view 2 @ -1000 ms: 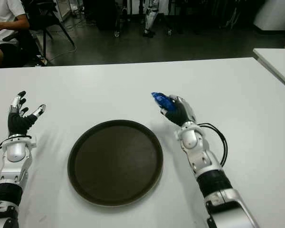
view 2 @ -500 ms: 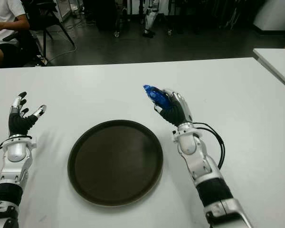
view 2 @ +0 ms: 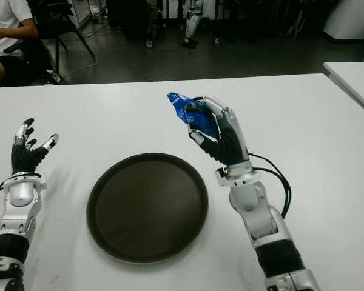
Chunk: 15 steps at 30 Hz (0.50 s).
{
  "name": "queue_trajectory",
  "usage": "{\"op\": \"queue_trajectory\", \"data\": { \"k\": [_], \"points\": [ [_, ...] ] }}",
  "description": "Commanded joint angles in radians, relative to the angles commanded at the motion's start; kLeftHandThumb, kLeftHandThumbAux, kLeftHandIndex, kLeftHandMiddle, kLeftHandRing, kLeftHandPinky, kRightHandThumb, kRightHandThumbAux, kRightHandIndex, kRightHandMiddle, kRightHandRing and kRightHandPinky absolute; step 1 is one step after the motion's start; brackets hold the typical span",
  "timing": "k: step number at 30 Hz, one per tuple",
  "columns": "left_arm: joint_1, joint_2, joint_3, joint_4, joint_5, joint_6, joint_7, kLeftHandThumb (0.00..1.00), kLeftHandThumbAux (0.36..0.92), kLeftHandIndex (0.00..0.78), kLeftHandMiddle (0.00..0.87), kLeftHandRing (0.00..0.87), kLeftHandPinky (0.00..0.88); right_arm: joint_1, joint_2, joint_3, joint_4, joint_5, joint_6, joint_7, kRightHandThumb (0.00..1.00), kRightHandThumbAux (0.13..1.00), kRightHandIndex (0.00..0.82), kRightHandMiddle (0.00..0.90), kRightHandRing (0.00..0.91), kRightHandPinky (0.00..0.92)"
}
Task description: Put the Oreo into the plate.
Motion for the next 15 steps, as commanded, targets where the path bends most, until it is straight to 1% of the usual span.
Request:
{"op": "queue_trajectory", "data": {
  "k": [2, 6, 11, 15],
  "points": [
    [-0.002, 0.001, 0.001, 0.004, -0.003, -0.002, -0.004, 0.0, 0.7, 0.0, 0.001, 0.016, 0.025, -0.021, 0.003, -0.007, 0.033, -0.027, -0.058, -0.035, 0.696, 0.723, 0.439, 0.825, 0.827, 0.814],
    [-0.007, 0.005, 0.002, 0.016, -0.003, -0.005, -0.008, 0.0, 0.696, 0.0, 0.0, 0.019, 0.034, -0.042, 0.013, -0.015, 0.078, -0.064, -0.122, -0.081, 0.694, 0.725, 0.438, 0.828, 0.829, 0.815],
    [-0.009, 0.01, 0.0, 0.019, 0.003, 0.001, -0.008, 0.0, 0.676, 0.0, 0.0, 0.019, 0.031, -0.055, 0.026, -0.022, 0.108, -0.09, -0.163, -0.11, 0.691, 0.73, 0.437, 0.823, 0.827, 0.818],
    [-0.001, 0.01, -0.009, 0.002, 0.024, 0.02, 0.008, 0.0, 0.66, 0.0, 0.0, 0.016, 0.03, -0.06, 0.036, -0.015, 0.137, -0.12, -0.182, -0.124, 0.687, 0.733, 0.436, 0.824, 0.827, 0.819]
  ]
}}
